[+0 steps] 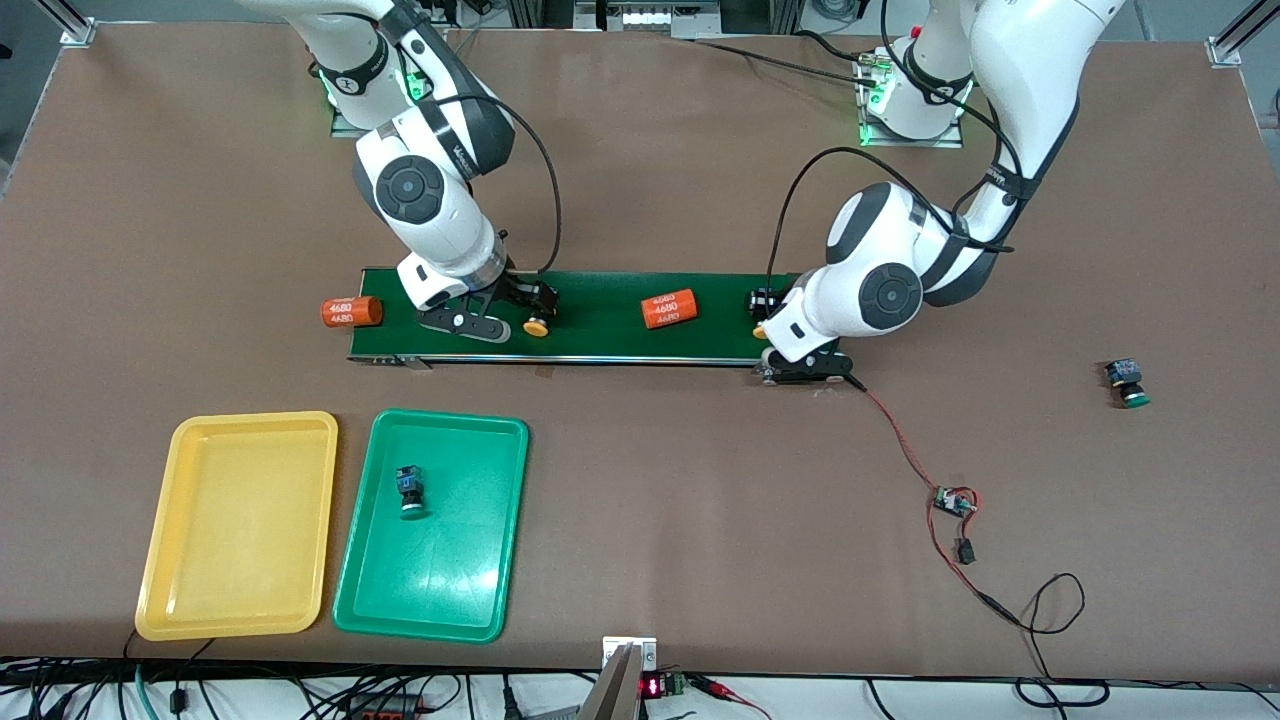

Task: Sort buttons by color to trays

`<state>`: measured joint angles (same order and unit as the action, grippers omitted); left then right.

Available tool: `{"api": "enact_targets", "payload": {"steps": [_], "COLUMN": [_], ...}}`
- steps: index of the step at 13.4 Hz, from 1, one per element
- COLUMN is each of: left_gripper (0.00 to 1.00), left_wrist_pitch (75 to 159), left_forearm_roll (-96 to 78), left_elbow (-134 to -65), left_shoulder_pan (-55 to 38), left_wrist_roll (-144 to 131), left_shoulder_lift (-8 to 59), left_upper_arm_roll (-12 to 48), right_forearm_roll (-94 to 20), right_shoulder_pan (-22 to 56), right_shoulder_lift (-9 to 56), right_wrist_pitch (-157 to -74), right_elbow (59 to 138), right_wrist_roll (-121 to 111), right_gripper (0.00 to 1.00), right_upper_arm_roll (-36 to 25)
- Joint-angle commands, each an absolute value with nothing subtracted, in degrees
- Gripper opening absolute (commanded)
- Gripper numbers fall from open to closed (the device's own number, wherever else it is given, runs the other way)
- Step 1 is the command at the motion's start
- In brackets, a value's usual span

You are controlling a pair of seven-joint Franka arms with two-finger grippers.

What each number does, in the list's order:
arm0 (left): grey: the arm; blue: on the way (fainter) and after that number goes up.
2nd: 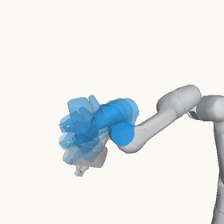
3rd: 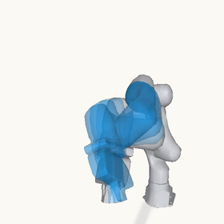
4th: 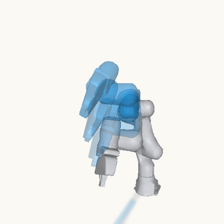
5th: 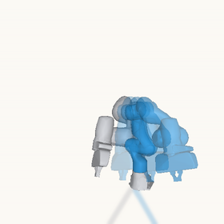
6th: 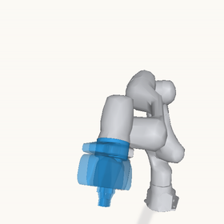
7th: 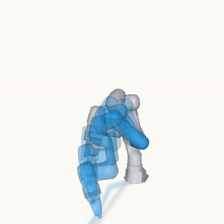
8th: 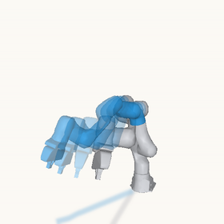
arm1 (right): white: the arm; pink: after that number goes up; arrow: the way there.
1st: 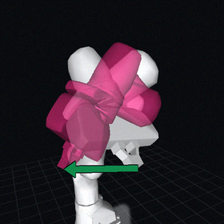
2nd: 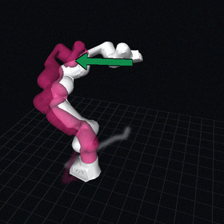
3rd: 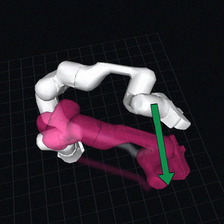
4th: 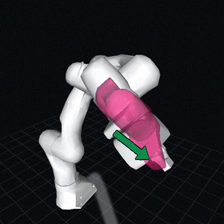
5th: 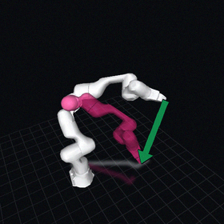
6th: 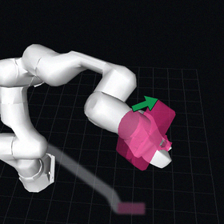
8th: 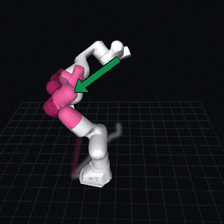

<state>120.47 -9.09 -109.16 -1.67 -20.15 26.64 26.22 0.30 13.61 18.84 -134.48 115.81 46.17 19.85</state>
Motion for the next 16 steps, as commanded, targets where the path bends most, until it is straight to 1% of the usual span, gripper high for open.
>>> {"api": "enact_targets", "payload": {"steps": [1,3,5,6,8,9,10,11,12,13,14,15,16], "left_gripper": [1.0,1.0,1.0,1.0,1.0,1.0,1.0,1.0,1.0,1.0,1.0,1.0,1.0], "left_wrist_pitch": [119.6,117.9,115.7,114.8,114.7,114.8,114.9,115.0,115.0,115.3,115.5,116.1,118.2], "left_forearm_roll": [-10.3,-10.1,-9.5,-9.4,-7.5,-7.5,-7.5,-7.5,-7.4,-7.4,-6.9,-4.2,0.6], "left_elbow": [-109.2,-109.1,-109.0,-109.1,-109.2,-109.2,-109.2,-109.2,-109.2,-109.2,-109.2,-109.2,-109.2], "left_shoulder_pan": [-0.4,1.5,2.6,4.6,5.4,5.4,5.5,5.6,5.8,5.9,5.9,5.9,6.6], "left_wrist_roll": [-20.1,-20.1,-19.5,-18.7,-14.3,-11.9,-9.6,-6.3,-2.6,0.6,2.5,4.0,4.7], "left_shoulder_lift": [21.3,18.7,17.8,17.8,18.2,18.9,19.4,19.9,20.0,20.3,20.7,21.0,21.3], "left_upper_arm_roll": [25.7,24.1,20.2,18.8,12.8,8.7,5.7,2.5,-1.0,-3.8,-6.7,-8.4,-9.0], "right_forearm_roll": [0.6,0.6,0.8,1.7,2.8,3.4,4.4,4.7,4.7,4.7,4.7,4.7,4.7], "right_shoulder_pan": [13.8,14.0,14.2,14.2,14.2,14.2,14.1,13.8,13.6,13.5,13.6,13.7,13.6], "right_shoulder_lift": [20.2,21.4,22.3,22.8,23.7,24.1,24.4,24.4,24.4,24.4,24.4,24.4,24.3], "right_wrist_pitch": [-136.6,-137.1,-137.4,-137.4,-137.4,-137.5,-137.7,-137.7,-137.7,-137.6,-137.5,-137.3,-137.2], "right_elbow": [116.0,116.1,116.1,116.1,116.1,116.1,116.1,116.2,116.2,116.1,116.1,116.1,115.9], "right_wrist_roll": [47.0,47.0,47.0,46.9,46.9,46.9,46.9,46.6,46.1,46.1,46.1,46.0,45.7], "right_gripper": [1.0,1.0,1.0,1.0,1.0,0.97,0.91,0.8,0.63,0.41,0.22,0.1,0.05], "right_upper_arm_roll": [20.4,20.4,20.4,20.3,20.2,20.2,20.1,20.1,20.0,19.9,19.1,18.7,18.5]}}
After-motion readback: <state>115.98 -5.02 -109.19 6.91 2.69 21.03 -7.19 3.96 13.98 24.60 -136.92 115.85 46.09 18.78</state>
